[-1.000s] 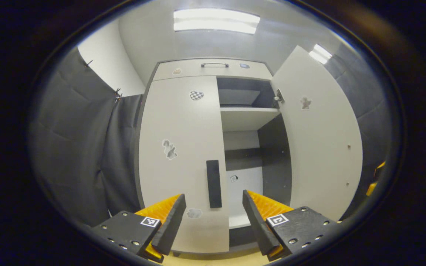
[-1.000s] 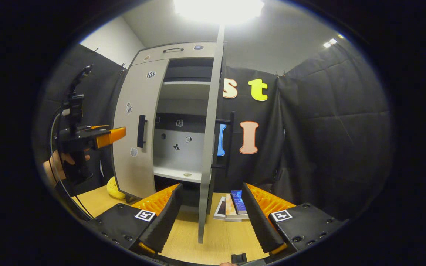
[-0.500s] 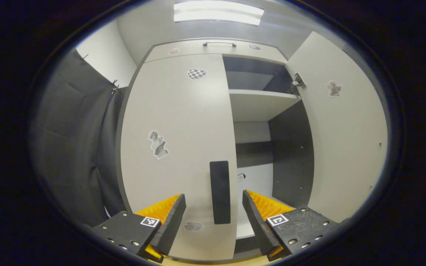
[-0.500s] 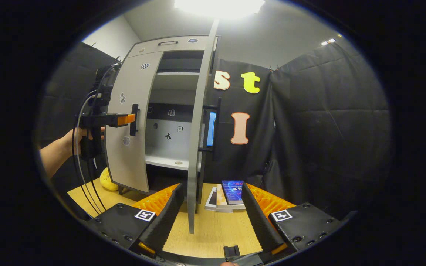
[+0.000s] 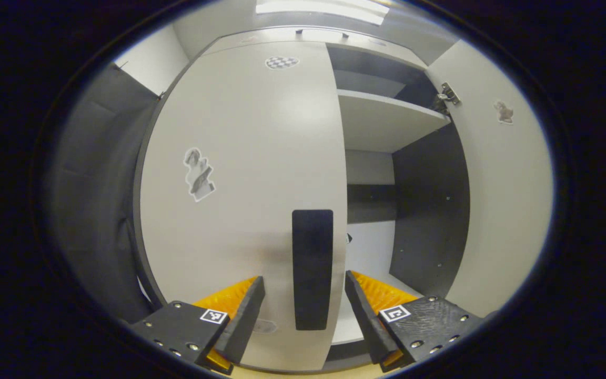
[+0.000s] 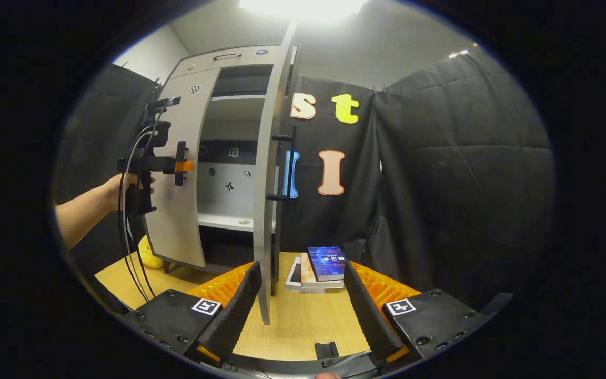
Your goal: Open the right door of the double-door shoe cabinet with the right hand, and open the left door with the left hand.
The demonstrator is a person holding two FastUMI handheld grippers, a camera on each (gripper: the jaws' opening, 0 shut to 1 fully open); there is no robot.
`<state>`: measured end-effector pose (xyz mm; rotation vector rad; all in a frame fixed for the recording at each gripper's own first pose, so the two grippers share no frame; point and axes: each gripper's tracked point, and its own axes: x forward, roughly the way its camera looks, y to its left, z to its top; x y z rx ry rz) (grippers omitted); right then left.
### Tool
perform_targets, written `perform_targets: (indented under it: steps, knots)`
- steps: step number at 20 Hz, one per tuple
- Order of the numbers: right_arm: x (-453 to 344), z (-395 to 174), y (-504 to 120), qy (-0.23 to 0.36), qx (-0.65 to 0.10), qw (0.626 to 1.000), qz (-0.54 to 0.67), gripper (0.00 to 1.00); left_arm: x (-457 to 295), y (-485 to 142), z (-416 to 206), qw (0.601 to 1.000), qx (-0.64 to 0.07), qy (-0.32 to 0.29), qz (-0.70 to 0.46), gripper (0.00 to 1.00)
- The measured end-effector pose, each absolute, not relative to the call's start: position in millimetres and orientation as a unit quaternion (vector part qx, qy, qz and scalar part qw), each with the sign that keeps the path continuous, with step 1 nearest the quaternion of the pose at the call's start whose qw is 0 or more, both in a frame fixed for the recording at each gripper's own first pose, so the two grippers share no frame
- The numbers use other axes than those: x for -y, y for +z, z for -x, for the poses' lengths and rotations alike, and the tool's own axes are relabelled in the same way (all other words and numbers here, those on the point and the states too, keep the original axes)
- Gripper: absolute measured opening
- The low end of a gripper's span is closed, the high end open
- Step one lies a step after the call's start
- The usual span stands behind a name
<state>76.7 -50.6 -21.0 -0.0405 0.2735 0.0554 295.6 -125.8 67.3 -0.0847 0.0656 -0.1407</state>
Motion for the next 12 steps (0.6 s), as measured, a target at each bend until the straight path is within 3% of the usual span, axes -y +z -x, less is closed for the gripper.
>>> perform_targets:
  steps: [2,5,7,8,11,12]
  knots:
    - [53,-76,-23,0.026,-0.137,0.99,0.018,0.98,122,67,-297,0.996,-0.033,-0.059,0.052,0.74]
    - [53,-75,-26,0.025,-0.142,0.989,0.017,0.98,122,67,-298,0.996,-0.032,-0.057,0.053,0.7]
    - [51,-74,-27,0.028,-0.144,0.989,0.018,0.97,124,67,-297,0.996,-0.035,-0.062,0.044,0.6]
    - [50,-74,-29,0.03,-0.144,0.989,0.019,0.97,131,69,-294,0.996,-0.035,-0.073,0.045,0.6]
    - [51,-73,-27,0.031,-0.137,0.99,0.031,0.98,132,67,-293,0.997,-0.037,-0.063,0.032,0.31]
    - [51,-71,-27,0.031,-0.135,0.99,0.032,0.98,132,66,-293,0.997,-0.038,-0.061,0.038,0.28]
